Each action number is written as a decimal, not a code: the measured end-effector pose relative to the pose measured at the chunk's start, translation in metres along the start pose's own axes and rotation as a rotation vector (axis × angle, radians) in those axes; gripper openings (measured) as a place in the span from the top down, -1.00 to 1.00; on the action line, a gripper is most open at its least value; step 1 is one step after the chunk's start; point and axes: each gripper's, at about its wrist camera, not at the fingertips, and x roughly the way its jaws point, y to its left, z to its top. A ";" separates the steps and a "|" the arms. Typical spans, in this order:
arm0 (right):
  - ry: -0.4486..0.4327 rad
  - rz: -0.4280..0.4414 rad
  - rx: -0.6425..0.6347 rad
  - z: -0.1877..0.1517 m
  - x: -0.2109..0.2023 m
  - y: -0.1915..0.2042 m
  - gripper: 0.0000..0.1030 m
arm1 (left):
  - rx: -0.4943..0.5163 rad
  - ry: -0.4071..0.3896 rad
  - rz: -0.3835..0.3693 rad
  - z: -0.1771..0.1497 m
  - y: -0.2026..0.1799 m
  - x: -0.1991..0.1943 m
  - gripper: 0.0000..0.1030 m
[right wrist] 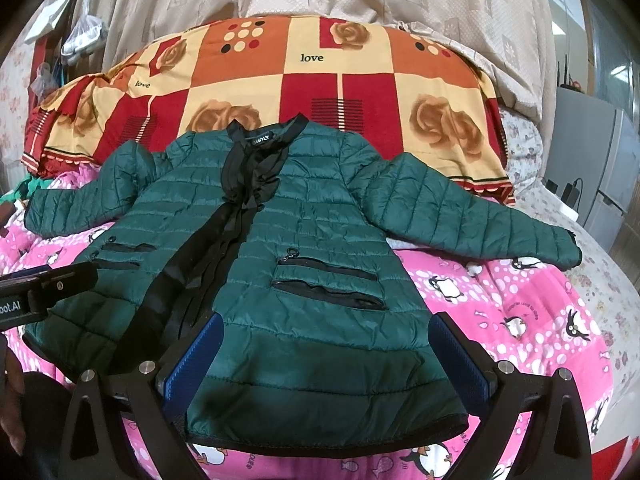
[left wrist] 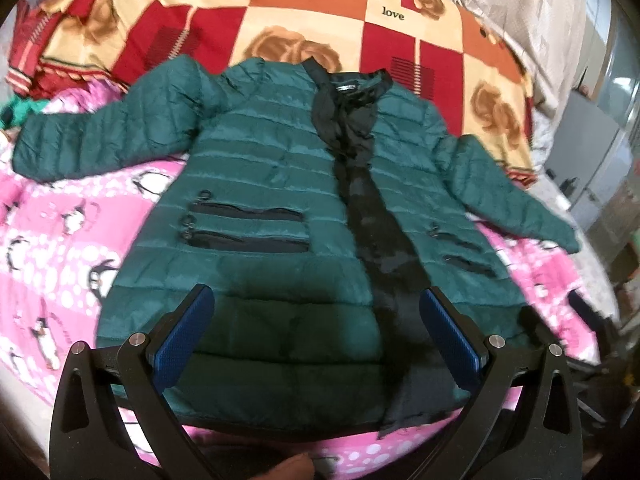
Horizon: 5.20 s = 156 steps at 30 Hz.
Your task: Fold large clothes
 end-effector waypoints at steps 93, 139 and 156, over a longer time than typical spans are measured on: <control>0.062 0.024 0.165 -0.017 -0.001 -0.028 -0.96 | -0.181 -0.321 0.074 0.198 0.243 0.000 0.77; 0.167 -0.095 0.325 -0.030 0.025 -0.069 -0.96 | 0.062 0.185 -0.617 0.153 -0.154 0.243 -0.32; 0.165 -0.167 0.229 -0.027 0.019 -0.047 -0.96 | -0.120 0.092 -0.028 0.188 0.087 0.210 -0.32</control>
